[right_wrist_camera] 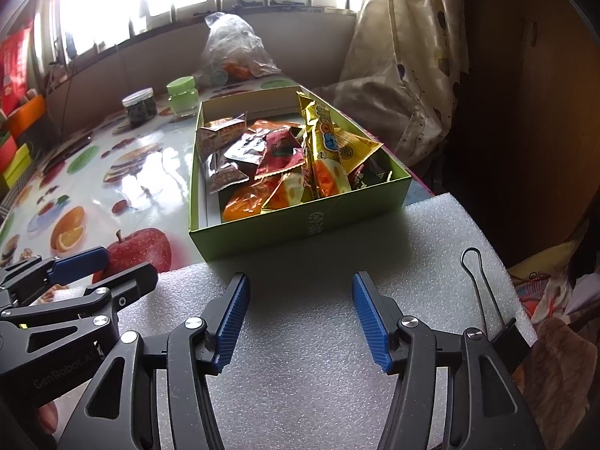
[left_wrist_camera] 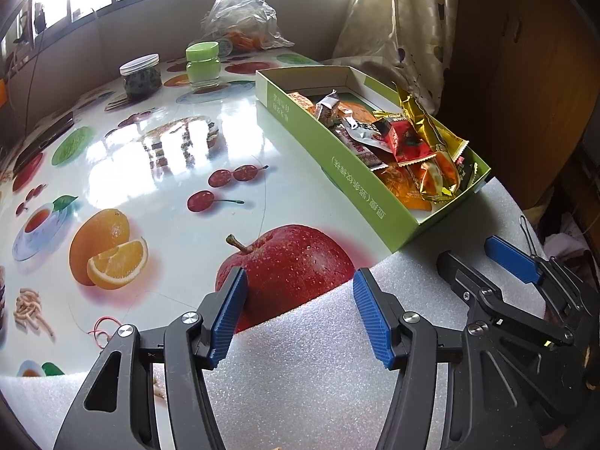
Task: Organize snacks
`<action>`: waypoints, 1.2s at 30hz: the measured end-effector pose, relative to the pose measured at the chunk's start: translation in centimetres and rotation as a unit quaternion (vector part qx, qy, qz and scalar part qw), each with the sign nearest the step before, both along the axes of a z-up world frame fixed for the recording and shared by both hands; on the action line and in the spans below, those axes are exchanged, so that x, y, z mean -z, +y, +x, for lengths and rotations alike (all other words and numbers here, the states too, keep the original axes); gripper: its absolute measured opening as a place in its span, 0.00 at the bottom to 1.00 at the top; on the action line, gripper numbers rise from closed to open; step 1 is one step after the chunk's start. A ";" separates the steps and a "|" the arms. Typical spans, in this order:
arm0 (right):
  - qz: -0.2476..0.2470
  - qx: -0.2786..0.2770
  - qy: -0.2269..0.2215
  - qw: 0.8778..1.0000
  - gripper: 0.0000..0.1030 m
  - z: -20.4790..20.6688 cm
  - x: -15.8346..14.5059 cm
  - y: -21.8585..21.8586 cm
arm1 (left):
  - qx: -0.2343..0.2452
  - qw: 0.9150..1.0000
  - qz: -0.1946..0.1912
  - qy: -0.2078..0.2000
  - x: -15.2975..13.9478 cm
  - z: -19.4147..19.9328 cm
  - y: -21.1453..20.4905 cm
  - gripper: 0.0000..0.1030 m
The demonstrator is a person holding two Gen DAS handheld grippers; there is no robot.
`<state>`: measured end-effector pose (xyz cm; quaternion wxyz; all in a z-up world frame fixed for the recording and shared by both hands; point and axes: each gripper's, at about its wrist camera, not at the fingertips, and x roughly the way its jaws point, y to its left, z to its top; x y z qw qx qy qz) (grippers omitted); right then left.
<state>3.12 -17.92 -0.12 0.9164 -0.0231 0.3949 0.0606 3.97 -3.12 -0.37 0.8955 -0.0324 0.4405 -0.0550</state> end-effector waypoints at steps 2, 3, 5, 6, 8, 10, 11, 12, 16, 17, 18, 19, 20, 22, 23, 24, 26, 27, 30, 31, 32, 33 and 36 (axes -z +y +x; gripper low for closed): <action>0.001 0.002 -0.001 1.000 0.55 -0.1 0.0 0.0 | -0.001 1.000 0.000 0.000 0.0 0.0 0.0 0.58; 0.001 0.003 -0.002 1.000 0.55 -0.1 0.0 0.0 | -0.002 1.000 0.000 -0.001 0.0 0.0 0.0 0.58; 0.001 0.004 -0.003 1.000 0.55 -0.1 0.0 0.0 | -0.004 1.000 -0.001 0.000 0.0 0.0 0.0 0.58; 0.001 0.004 -0.003 1.000 0.55 -0.1 0.0 0.0 | -0.004 1.000 -0.001 0.000 0.0 0.0 0.0 0.58; 0.001 0.004 -0.003 1.000 0.55 -0.2 0.0 0.0 | -0.004 1.000 -0.001 0.000 0.0 0.0 0.0 0.58; 0.001 0.004 -0.003 1.000 0.55 -0.2 0.0 0.0 | -0.004 1.000 -0.001 0.000 0.0 0.0 0.0 0.58; 0.001 0.004 -0.003 1.000 0.55 -0.2 0.0 0.0 | -0.004 1.000 -0.001 0.000 0.0 0.0 0.0 0.58; 0.001 0.004 -0.003 1.000 0.55 -0.2 0.1 0.0 | -0.004 1.000 -0.002 0.000 0.0 0.0 0.0 0.58; 0.002 0.004 -0.003 1.000 0.55 -0.1 0.0 0.0 | -0.004 1.000 -0.001 0.000 0.0 0.0 0.0 0.58; 0.001 0.004 -0.003 1.000 0.55 -0.2 0.0 -0.1 | -0.004 1.000 -0.001 0.000 0.0 0.0 0.0 0.58; 0.002 0.004 -0.003 1.000 0.55 -0.1 0.0 -0.1 | -0.004 1.000 -0.002 0.000 0.0 0.0 0.0 0.58; 0.002 0.004 -0.003 1.000 0.55 -0.2 0.0 -0.1 | -0.004 1.000 -0.002 0.000 0.0 0.0 0.0 0.58; 0.002 0.004 -0.003 1.000 0.55 -0.2 0.0 0.0 | -0.004 1.000 -0.001 0.000 0.0 0.0 0.0 0.58; 0.002 0.004 -0.003 1.000 0.55 -0.1 0.0 0.0 | -0.004 1.000 -0.002 0.000 0.0 0.0 0.0 0.58; 0.002 0.004 -0.003 1.000 0.55 -0.2 0.1 0.0 | -0.004 1.000 -0.003 0.000 0.0 0.0 0.0 0.58; 0.002 0.004 -0.003 1.000 0.55 -0.2 0.1 0.0 | -0.004 1.000 -0.002 0.001 0.0 0.0 0.0 0.58; 0.002 0.004 -0.003 1.000 0.55 -0.2 0.1 0.0 | -0.004 1.000 -0.002 0.001 0.1 -0.1 -0.1 0.58; 0.002 0.004 -0.004 1.000 0.55 -0.2 0.1 0.0 | -0.004 1.000 -0.002 0.001 0.1 -0.1 0.0 0.58; 0.002 0.004 -0.004 1.000 0.55 -0.1 0.0 0.0 | -0.004 1.000 -0.003 0.001 0.1 -0.1 0.0 0.58; 0.002 0.004 -0.004 1.000 0.55 -0.1 0.0 0.0 | -0.004 1.000 -0.003 0.001 0.1 -0.1 0.0 0.58; 0.002 0.004 -0.004 1.000 0.55 -0.2 0.1 0.0 | -0.004 1.000 -0.003 0.001 0.1 -0.1 0.0 0.58; 0.002 0.004 -0.004 1.000 0.55 -0.2 0.0 -0.1 | -0.004 1.000 -0.003 0.001 0.1 -0.1 0.0 0.58; 0.001 0.004 -0.004 1.000 0.55 -0.1 0.0 0.0 | -0.004 1.000 -0.003 0.001 0.1 -0.1 0.0 0.58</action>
